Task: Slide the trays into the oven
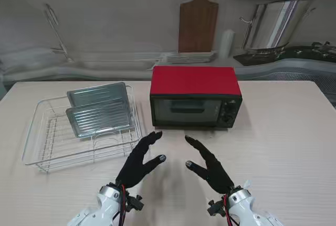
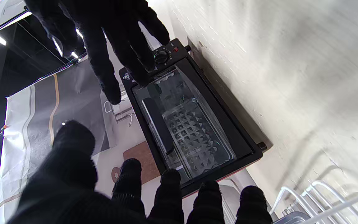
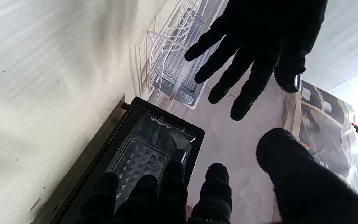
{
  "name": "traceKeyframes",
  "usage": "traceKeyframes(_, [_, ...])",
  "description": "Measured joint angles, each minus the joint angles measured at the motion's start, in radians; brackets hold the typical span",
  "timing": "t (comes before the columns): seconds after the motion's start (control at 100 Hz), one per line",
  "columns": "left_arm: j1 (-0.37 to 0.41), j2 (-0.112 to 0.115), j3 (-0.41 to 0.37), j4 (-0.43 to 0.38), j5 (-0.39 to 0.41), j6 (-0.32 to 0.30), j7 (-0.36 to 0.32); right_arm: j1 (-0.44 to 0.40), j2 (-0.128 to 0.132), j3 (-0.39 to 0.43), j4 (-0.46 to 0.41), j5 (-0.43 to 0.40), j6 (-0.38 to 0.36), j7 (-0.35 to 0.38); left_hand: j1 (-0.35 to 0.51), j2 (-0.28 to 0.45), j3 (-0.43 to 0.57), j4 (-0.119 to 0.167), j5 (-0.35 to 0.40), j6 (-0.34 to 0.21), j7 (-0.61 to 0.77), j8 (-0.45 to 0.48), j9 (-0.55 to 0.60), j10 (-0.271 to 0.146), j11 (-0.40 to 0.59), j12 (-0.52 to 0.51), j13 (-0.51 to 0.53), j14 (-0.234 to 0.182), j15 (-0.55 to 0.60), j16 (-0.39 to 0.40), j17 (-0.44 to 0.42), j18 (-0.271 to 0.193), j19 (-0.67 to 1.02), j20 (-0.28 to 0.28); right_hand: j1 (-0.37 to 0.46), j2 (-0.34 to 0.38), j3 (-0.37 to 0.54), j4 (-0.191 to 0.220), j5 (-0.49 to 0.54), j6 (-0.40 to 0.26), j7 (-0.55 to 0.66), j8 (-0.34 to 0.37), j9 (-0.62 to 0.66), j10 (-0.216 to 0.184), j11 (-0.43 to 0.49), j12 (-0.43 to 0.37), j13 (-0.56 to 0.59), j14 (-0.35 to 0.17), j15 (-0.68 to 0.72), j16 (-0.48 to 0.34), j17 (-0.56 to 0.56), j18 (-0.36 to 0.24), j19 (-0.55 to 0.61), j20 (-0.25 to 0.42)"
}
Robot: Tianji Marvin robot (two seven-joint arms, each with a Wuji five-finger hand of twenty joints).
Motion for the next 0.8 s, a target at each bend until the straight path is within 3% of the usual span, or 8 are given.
traceKeyframes(0.44, [0.007,0.000,-0.004,-0.003,0.006,-0.007,0.002,-0.002,-0.001,0.001,0.003,-0.007,-0.007,-0.010,0.000,0.000,0.002,0.000,0.000,0.000,0.016,0.000,0.000,0.000,0.000,0.000,0.000,0.000,-0.001,-0.001,0.000,0.000,0.000,-0.002,0.000,0.000,0.000,0.000,0.000,0.000,-0.001,0.023,0.000,0.000,0.000,0.000,0.000,0.000,0.000,0.000,0.000,0.000,-0.011,0.011])
traceKeyframes(0.59, [0.015,-0.001,-0.001,-0.004,0.023,-0.012,0.031,-0.009,-0.001,0.002,0.003,-0.013,-0.018,-0.019,0.000,0.000,0.002,0.000,0.000,0.000,0.032,0.003,0.000,0.000,0.009,0.000,0.000,0.000,-0.001,-0.001,0.000,0.000,0.000,-0.002,0.000,0.000,0.000,0.000,0.000,0.000,0.001,0.034,0.000,0.000,0.002,0.000,0.000,0.000,0.000,0.000,0.008,0.000,-0.011,0.013])
traceKeyframes(0.8, [0.031,-0.001,-0.012,-0.017,0.025,-0.012,0.028,-0.013,-0.002,0.001,0.002,-0.016,-0.017,-0.028,0.012,0.000,0.003,0.000,0.000,0.001,0.042,0.004,0.000,0.000,0.012,0.000,0.000,0.000,-0.001,-0.001,0.000,0.000,0.000,-0.002,0.000,-0.010,0.013,0.004,0.000,0.001,0.059,0.048,0.000,0.000,0.042,0.003,0.000,0.000,0.010,0.000,0.008,0.000,0.015,0.037])
